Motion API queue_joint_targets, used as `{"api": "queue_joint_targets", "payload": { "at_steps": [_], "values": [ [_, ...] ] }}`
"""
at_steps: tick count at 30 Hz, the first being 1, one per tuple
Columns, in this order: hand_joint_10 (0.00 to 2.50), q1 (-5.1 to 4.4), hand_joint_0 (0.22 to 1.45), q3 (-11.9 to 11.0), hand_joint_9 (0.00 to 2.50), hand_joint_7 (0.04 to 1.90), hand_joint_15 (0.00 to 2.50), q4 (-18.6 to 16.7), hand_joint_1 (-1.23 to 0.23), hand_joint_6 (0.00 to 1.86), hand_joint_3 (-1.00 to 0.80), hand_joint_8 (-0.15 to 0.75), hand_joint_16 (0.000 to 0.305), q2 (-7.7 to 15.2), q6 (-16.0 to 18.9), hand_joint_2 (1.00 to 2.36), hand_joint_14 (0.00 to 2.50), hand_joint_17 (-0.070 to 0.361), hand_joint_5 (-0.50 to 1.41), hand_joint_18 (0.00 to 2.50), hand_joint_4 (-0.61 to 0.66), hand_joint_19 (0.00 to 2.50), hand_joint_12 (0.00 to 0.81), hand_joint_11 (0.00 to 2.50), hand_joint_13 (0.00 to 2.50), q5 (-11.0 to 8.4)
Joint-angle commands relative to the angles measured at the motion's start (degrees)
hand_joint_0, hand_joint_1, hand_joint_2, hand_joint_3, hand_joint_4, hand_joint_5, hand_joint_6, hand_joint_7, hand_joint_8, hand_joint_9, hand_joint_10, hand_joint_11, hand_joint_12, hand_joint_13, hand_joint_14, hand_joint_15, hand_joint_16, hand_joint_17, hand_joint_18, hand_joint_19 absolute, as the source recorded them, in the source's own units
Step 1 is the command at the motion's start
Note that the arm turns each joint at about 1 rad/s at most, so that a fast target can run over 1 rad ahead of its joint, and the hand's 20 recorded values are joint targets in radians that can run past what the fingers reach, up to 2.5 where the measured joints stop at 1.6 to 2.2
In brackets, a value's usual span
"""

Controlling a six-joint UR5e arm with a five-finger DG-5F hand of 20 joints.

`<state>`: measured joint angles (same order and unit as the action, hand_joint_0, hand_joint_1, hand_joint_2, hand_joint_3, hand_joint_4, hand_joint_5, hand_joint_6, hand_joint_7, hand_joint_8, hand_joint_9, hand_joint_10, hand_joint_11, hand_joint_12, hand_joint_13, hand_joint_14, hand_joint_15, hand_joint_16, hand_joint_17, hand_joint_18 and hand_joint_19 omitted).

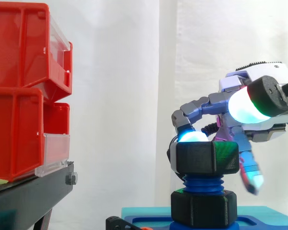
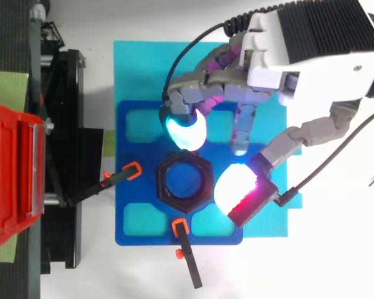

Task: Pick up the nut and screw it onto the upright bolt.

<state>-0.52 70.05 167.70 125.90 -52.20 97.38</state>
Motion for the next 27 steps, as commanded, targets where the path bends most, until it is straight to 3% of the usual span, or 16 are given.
{"api": "queue_joint_targets", "payload": {
  "at_steps": [1,3,6,8,11,15,20,27],
  "values": [
    [0.00,0.17,0.45,0.0,1.27,1.10,0.09,-0.1,-0.45,0.51,-0.50,0.257,0.049,0.0,0.0,1.00,0.00,0.111,-0.03,0.62,0.19,0.23,0.346,0.12,0.83,0.01],
    [0.00,0.26,0.42,-0.1,1.03,0.85,0.11,-0.1,-0.45,0.50,-0.50,0.290,0.057,0.0,0.0,1.00,0.00,0.128,-0.14,0.57,0.17,0.25,0.386,0.13,0.75,0.01],
    [0.00,0.35,0.41,-1.3,0.76,0.71,0.08,0.0,-0.46,0.50,-0.50,0.275,0.060,0.0,0.0,1.00,0.00,0.135,-0.21,0.41,0.11,0.21,0.401,0.05,0.58,0.01],
    [0.00,0.35,0.41,-2.4,0.70,0.68,0.06,0.7,-0.46,0.50,-0.50,0.272,0.060,0.0,0.0,1.00,0.00,0.135,-0.21,0.34,0.11,0.19,0.403,0.02,0.51,0.09],
    [0.00,0.35,0.40,-4.8,0.60,0.63,0.02,4.5,-0.46,0.50,-0.50,0.264,0.060,-0.1,0.0,1.00,0.00,0.136,-0.22,0.20,0.10,0.14,0.410,0.00,0.40,0.45],
    [0.00,0.00,0.37,-6.2,0.50,0.62,0.00,6.0,-0.41,0.50,-0.50,0.280,0.065,0.0,0.1,1.00,0.00,0.146,-0.25,0.05,0.09,0.09,0.429,0.00,0.31,0.27],
    [0.00,-0.53,0.36,-5.8,0.44,0.63,0.00,5.6,-0.48,0.50,-0.50,0.291,0.066,0.0,0.1,1.00,0.00,0.150,-0.26,0.00,0.12,0.06,0.437,0.00,0.25,0.01],
    [0.00,-1.85,0.36,-1.1,0.44,0.66,0.00,-1.6,-0.56,0.50,-0.50,0.296,0.066,0.0,2.0,1.00,0.00,0.148,-0.24,0.00,0.16,0.06,0.435,0.00,0.25,-1.40]
  ]
}}
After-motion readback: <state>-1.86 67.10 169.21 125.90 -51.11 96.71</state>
